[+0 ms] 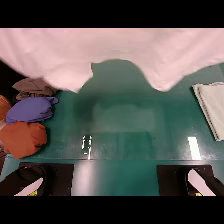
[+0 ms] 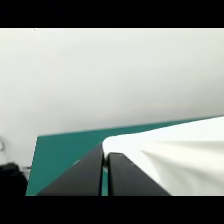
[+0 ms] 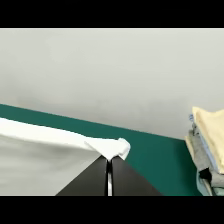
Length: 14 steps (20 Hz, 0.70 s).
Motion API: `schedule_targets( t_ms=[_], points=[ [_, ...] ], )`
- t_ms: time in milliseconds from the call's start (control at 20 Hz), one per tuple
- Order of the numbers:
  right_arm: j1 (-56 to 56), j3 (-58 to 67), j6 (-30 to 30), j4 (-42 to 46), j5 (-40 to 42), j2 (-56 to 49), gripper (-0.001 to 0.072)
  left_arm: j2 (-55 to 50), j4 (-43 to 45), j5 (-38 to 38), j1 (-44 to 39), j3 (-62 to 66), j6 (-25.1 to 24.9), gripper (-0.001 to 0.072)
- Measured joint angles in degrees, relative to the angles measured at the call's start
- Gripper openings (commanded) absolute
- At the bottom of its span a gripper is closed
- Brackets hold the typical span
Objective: Fold the shirts.
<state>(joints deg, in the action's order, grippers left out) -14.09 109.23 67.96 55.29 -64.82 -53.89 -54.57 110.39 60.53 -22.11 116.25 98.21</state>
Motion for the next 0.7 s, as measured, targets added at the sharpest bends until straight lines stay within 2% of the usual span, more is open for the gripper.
schedule_targets(
  t_ms=[350, 550, 700],
  points=[
    [-2.93, 8.79, 0.96, 0.46, -6.49, -2.40, 0.0013, 3.85, -8.79, 1.62, 0.04, 0.94, -2.32, 0.0024],
    [2.34, 5.05, 3.10, 1.57, -11.34, -9.22, 0.0013, 1.31, -7.74, 7.69, 0.04, -7.21, -3.56, 0.0025],
    [9.05, -0.52, 4.70, 6.49, -13.99, -17.62, 0.0013, -3.56, -5.92, 10.27, 0.83, -16.87, -5.20, 0.0025]
  ],
)
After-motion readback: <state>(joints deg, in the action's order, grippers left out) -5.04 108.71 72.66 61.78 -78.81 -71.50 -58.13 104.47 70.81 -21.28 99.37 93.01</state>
